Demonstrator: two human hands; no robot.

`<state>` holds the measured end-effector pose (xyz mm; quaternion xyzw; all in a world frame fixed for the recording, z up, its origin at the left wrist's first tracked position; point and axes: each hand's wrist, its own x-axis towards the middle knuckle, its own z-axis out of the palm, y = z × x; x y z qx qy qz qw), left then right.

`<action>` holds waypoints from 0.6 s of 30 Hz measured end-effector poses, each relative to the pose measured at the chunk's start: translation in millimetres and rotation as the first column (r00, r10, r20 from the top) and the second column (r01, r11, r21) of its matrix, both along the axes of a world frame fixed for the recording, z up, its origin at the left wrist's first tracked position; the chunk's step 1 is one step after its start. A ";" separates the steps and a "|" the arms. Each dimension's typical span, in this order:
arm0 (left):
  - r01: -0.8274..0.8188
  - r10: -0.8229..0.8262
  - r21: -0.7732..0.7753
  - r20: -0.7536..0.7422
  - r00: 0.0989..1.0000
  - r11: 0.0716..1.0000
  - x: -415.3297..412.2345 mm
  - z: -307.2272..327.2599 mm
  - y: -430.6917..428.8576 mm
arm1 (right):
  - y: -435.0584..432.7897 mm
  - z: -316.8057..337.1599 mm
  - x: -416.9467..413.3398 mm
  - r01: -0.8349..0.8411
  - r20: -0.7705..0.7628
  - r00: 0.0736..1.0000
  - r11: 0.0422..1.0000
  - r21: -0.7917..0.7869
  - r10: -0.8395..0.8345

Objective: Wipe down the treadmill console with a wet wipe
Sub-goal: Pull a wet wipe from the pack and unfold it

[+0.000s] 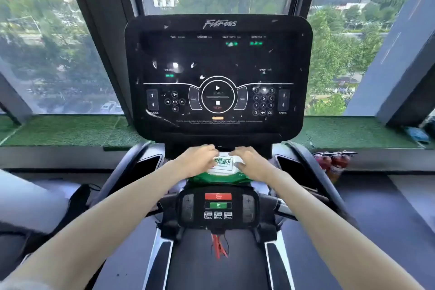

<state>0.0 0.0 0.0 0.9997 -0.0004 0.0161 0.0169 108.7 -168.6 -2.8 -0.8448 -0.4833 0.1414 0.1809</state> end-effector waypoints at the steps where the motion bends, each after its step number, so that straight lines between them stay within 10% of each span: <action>1: -0.017 0.017 0.004 -0.047 0.999 1.000 4.6 -2.6 -0.8 | 2.9 -4.4 5.7 -0.005 -0.019 1.000 1.000 -0.007 0.005; 18: 0.055 -0.054 -0.019 0.028 0.998 0.998 10.6 -48.7 11.0 | 23.7 -41.2 10.1 0.057 -0.021 0.998 0.998 -0.014 -0.058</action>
